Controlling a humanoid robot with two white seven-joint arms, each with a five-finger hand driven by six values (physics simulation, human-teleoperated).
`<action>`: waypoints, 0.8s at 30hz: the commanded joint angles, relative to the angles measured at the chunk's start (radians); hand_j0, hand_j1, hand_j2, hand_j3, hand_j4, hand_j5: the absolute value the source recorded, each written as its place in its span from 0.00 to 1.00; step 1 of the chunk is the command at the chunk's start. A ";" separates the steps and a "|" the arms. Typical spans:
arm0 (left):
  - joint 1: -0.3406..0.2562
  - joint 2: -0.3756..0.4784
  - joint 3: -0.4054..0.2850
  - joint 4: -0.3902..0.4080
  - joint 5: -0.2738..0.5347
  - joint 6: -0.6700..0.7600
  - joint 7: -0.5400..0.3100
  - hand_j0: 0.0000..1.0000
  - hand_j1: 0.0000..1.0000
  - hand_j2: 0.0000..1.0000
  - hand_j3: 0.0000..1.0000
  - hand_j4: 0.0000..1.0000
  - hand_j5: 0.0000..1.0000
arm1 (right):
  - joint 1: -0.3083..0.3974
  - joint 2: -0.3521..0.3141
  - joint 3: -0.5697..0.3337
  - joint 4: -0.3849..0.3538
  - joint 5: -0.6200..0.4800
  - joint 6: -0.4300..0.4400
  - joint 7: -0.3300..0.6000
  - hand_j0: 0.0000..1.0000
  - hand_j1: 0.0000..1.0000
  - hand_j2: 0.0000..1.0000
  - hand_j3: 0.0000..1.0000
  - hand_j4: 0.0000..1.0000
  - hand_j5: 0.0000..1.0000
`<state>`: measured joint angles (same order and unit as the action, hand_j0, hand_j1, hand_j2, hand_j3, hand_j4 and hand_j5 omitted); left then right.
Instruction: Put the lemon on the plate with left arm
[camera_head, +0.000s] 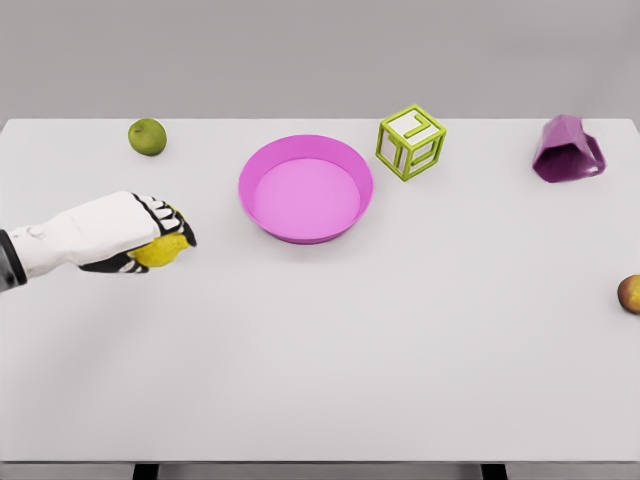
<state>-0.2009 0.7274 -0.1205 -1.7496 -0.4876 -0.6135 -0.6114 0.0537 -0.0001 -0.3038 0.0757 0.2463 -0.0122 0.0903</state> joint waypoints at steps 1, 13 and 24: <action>0.000 -0.013 -0.001 0.002 0.004 0.003 0.001 0.46 0.46 0.46 0.46 0.46 0.46 | 0.000 0.000 0.000 -0.001 -0.001 0.000 0.000 1.00 1.00 1.00 1.00 1.00 1.00; -0.054 -0.092 -0.011 0.013 0.000 0.003 0.001 0.46 0.46 0.46 0.46 0.46 0.46 | 0.000 0.000 0.000 0.001 0.001 0.000 0.000 1.00 1.00 1.00 1.00 1.00 1.00; -0.130 -0.180 -0.036 0.056 -0.008 0.003 0.001 0.46 0.46 0.46 0.46 0.46 0.46 | 0.000 0.000 0.000 0.001 0.001 0.000 0.000 1.00 1.00 1.00 1.00 1.00 1.00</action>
<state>-0.3344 0.5635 -0.1487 -1.7030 -0.5009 -0.6134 -0.6115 0.0537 -0.0001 -0.3038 0.0761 0.2468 -0.0122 0.0903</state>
